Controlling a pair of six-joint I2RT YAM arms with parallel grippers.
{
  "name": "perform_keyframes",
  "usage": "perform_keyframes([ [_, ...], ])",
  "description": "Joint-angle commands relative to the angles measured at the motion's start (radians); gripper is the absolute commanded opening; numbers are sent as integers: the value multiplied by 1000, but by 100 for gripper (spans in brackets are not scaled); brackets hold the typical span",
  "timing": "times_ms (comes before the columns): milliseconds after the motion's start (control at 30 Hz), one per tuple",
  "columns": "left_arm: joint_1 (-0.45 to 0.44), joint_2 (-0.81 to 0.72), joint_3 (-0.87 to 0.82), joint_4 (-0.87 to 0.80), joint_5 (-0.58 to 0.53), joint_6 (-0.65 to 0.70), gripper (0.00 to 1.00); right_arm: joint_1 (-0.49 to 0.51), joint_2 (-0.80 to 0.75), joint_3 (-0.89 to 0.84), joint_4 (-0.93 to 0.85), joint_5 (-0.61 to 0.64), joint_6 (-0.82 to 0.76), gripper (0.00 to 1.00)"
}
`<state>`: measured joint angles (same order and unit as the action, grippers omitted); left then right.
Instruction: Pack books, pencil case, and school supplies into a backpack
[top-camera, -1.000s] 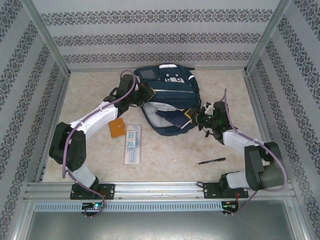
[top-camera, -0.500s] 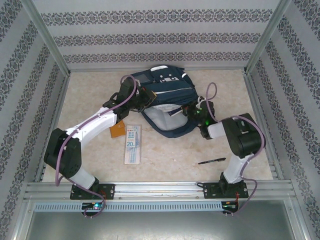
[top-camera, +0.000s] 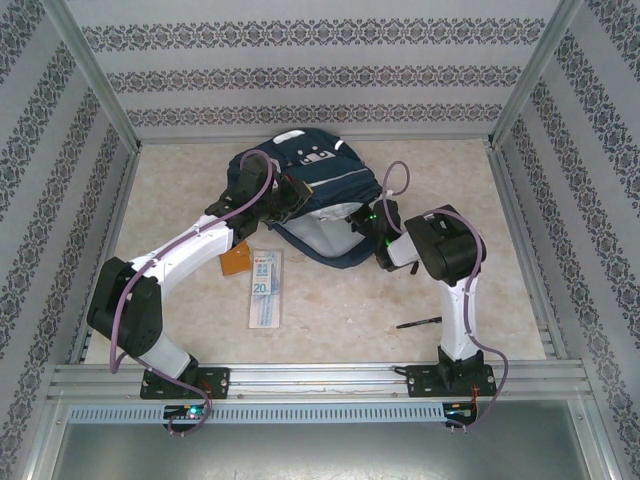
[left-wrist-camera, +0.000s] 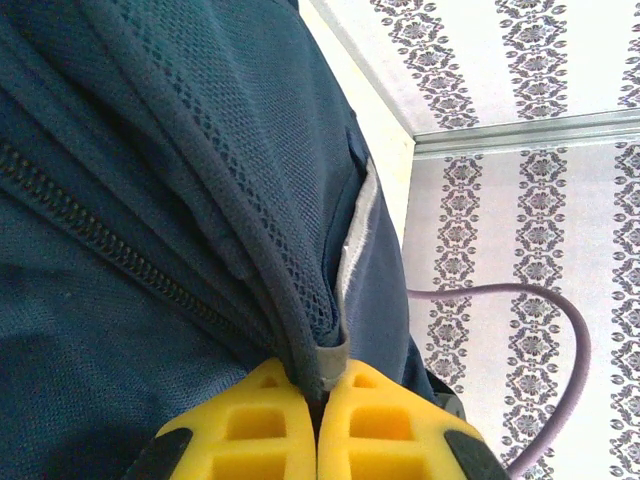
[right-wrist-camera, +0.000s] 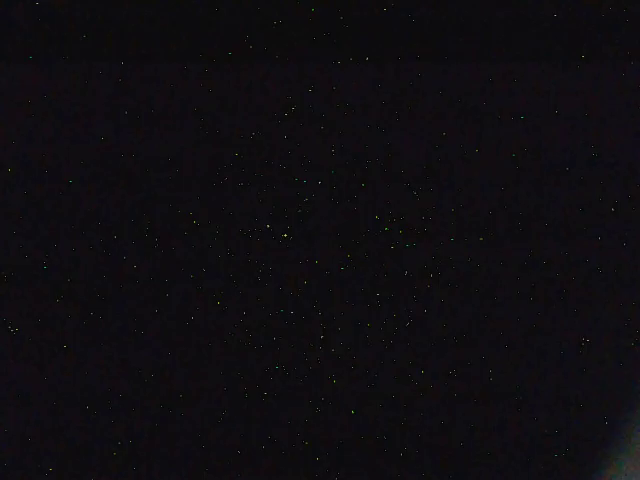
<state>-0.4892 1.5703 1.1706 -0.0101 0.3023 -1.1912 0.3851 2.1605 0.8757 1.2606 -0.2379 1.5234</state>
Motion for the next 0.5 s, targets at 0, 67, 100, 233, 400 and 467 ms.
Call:
perform_keyframes([
  [0, -38, -30, 6, 129, 109, -9, 0, 54, 25, 78, 96, -14, 1, 2],
  [67, -43, -20, 11, 148, 126, -16, 0, 68, 43, 108, 93, -15, 7, 4],
  [100, -45, -14, 16, 153, 136, -16, 0, 78, 49, 123, 84, -15, 13, 5],
  [233, -48, 12, 29, 161, 173, -12, 0, 92, 38, 151, -3, -22, 13, 16],
  [400, -48, 32, 14, 196, 201, -7, 0, 83, 51, 199, -121, -46, -38, 23],
  [467, -48, 36, 15, 178, 200, 20, 0, 73, 84, 239, -186, -81, -46, 21],
])
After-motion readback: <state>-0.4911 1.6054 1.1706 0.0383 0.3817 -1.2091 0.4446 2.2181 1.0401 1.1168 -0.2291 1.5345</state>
